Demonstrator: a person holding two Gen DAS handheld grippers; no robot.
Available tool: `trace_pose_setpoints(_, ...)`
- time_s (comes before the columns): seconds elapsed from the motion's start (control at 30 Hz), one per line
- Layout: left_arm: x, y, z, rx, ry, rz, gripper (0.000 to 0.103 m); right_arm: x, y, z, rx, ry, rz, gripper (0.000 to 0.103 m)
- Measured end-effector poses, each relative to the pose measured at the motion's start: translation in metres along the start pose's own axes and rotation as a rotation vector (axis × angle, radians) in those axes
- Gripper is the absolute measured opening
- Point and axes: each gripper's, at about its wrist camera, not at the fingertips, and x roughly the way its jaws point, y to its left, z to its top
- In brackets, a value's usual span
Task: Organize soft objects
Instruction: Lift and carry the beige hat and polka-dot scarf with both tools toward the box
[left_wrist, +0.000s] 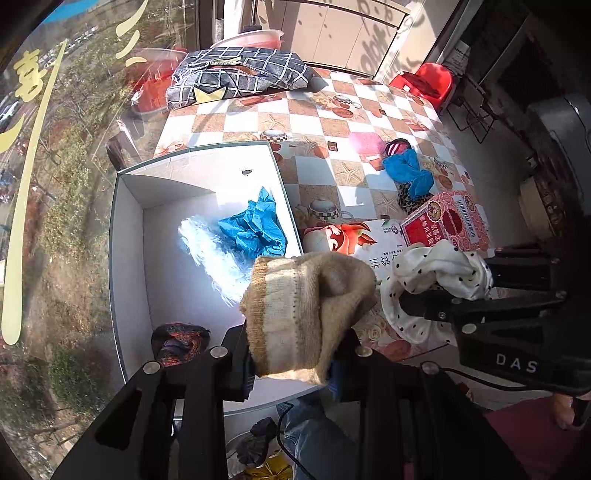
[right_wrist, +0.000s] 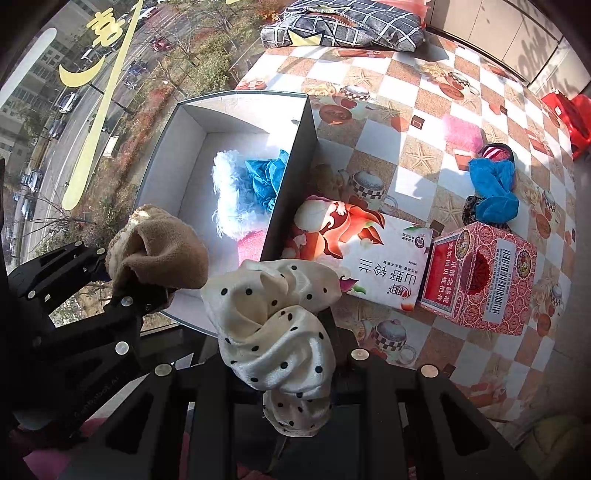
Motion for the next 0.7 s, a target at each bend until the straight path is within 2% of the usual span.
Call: trace_pose_setpoints(0.7,-0.01,0.035,-0.017,-0.152,-0.027,0.046,0.033,0.011,0.035,0.016,-0.145,0.047,0.0,0.023)
